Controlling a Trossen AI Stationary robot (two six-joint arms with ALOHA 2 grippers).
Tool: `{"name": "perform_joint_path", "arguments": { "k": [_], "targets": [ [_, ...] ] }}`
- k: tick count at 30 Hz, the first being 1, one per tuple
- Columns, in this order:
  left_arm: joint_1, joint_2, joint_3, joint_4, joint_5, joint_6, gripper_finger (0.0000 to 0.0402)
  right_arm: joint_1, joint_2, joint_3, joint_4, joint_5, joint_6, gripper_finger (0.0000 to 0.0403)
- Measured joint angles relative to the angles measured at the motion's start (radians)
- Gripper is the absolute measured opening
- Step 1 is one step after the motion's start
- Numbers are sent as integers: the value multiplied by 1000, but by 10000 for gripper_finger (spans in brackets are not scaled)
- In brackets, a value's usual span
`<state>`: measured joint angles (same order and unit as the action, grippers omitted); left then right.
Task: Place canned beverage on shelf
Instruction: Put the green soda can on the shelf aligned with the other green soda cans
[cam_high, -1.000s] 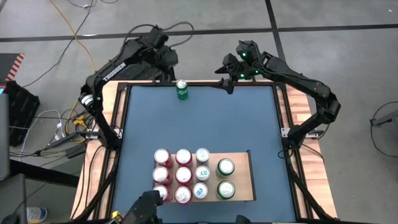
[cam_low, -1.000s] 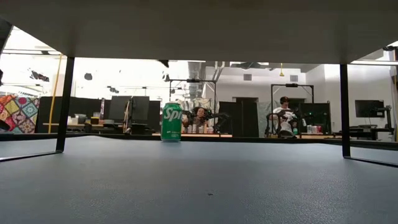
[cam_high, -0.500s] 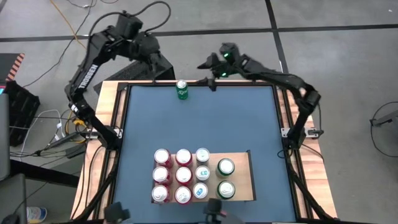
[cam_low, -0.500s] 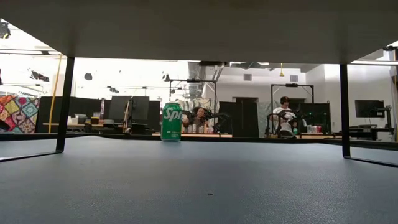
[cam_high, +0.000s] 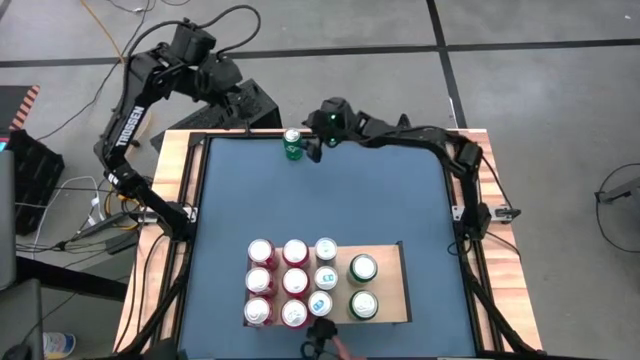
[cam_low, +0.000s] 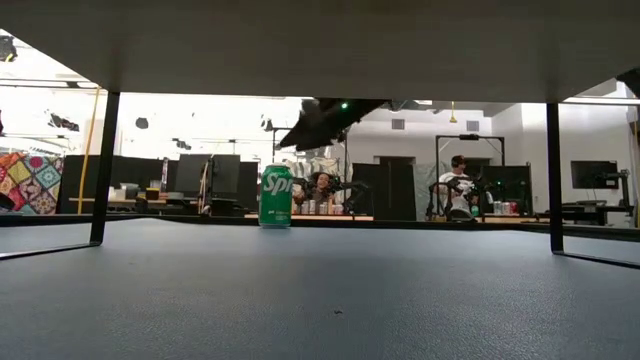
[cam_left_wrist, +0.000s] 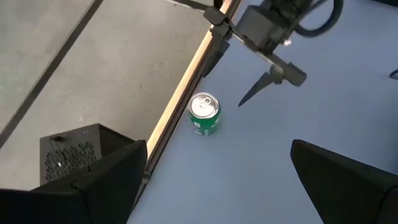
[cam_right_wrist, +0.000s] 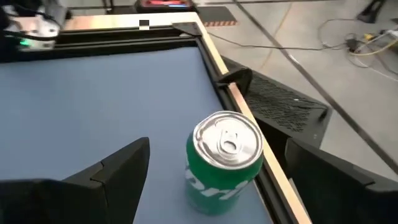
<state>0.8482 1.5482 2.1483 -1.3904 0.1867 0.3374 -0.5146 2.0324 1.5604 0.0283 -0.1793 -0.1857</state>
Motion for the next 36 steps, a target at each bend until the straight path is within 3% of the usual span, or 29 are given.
{"name": "perform_joint_path", "arguments": {
  "k": [11, 15, 25, 36],
  "targets": [
    [-1, 1, 0, -13, 15, -19, 384, 30, 49, 0, 52, 151, 26, 358],
    [-2, 1, 0, -27, 17, -27, 384, 37, 50, 0, 47, 145, 111, 359],
    [-2, 1, 0, -41, 17, -20, 384, 100, 48, -2, 33, 131, 105, 359],
    [-2, 1, -1, -65, 17, -17, 384, 37, 49, -156, 258, 156, 111, 359]
  ]
}}
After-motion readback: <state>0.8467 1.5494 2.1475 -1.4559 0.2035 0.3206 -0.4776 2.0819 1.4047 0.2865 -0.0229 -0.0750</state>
